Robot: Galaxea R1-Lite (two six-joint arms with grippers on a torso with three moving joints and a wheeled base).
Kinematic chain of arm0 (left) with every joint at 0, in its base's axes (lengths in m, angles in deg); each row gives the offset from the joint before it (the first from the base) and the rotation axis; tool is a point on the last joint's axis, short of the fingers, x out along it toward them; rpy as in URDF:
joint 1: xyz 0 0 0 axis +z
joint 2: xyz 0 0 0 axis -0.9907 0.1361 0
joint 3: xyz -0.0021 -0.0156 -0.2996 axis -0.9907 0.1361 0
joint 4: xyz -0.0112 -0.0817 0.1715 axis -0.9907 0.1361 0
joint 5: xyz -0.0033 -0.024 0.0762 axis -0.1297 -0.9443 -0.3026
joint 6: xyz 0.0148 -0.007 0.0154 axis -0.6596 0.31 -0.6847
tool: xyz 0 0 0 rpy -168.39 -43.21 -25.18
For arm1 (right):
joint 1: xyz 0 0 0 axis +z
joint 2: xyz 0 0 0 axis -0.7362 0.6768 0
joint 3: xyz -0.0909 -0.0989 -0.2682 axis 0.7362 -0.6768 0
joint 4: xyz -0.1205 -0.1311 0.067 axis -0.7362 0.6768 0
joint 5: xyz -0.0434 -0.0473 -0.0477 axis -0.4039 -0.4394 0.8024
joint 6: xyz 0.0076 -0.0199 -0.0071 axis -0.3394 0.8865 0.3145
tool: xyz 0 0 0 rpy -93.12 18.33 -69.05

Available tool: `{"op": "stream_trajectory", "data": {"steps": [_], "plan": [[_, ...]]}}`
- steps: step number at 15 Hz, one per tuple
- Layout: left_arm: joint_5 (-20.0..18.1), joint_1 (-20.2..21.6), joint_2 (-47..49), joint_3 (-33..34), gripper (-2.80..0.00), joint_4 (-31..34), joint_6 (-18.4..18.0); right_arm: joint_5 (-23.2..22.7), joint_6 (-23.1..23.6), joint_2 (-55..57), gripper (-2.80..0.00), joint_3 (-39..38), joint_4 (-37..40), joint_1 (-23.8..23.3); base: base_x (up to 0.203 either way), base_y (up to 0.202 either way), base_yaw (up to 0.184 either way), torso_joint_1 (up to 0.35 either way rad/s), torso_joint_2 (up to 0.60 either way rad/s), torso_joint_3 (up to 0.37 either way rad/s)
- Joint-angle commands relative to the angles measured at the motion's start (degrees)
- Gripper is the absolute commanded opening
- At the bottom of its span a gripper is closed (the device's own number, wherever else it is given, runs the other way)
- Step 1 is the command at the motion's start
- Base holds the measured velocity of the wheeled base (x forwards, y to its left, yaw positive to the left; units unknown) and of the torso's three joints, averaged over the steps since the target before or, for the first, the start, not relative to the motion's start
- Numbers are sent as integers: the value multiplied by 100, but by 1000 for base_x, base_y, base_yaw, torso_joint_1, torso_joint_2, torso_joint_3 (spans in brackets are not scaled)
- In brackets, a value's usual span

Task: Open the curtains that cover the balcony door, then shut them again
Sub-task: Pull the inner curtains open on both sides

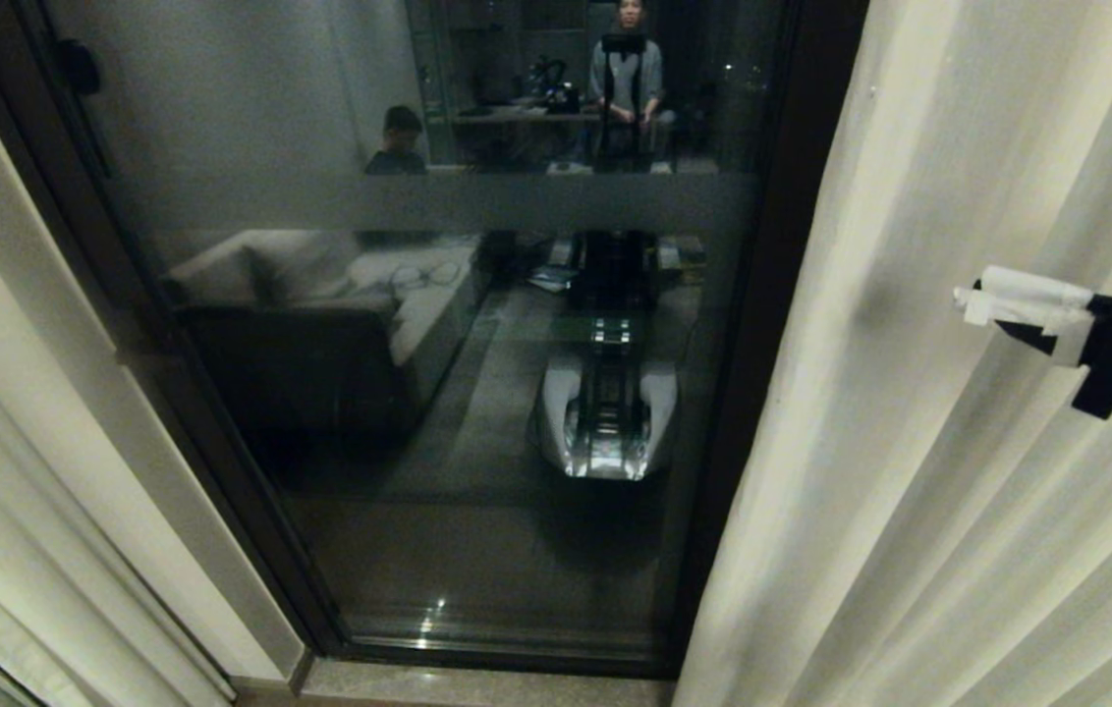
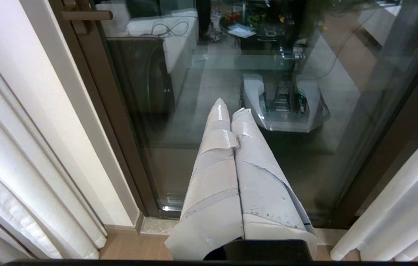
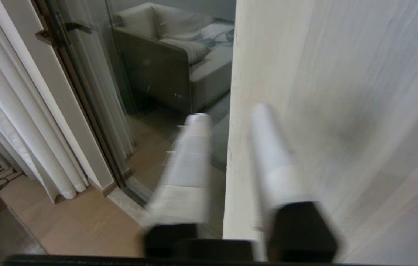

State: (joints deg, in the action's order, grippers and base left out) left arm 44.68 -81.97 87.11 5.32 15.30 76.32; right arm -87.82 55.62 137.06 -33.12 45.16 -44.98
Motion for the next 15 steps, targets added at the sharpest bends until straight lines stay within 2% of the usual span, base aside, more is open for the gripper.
{"op": "stream_trajectory", "data": {"steps": [1, 5, 8, 11, 15], "plan": [[2, 0, -2, 0, -280, 0, -2, -14, 5, 60, 0, -15, -9, -35, 0, 0, 0, 0, 0, 0], [2, -2, -2, 0, -280, 0, -2, 174, 13, 41, 0, -66, 115, -501, 0, 0, 0, 0, 0, 0], [2, -3, -2, 0, -280, 0, -2, 625, 35, -44, 0, -18, 514, -893, 0, 0, 0, 0, 0, 0], [2, 6, -2, 0, -280, 0, -2, 781, 28, 85, 0, 148, 606, -973, 0, 0, 0, 0, 0, 0], [2, -3, -2, 0, -280, 0, -2, 775, 35, 695, 0, 837, 556, -981, 0, 0, 0, 0, 0, 0]]}}
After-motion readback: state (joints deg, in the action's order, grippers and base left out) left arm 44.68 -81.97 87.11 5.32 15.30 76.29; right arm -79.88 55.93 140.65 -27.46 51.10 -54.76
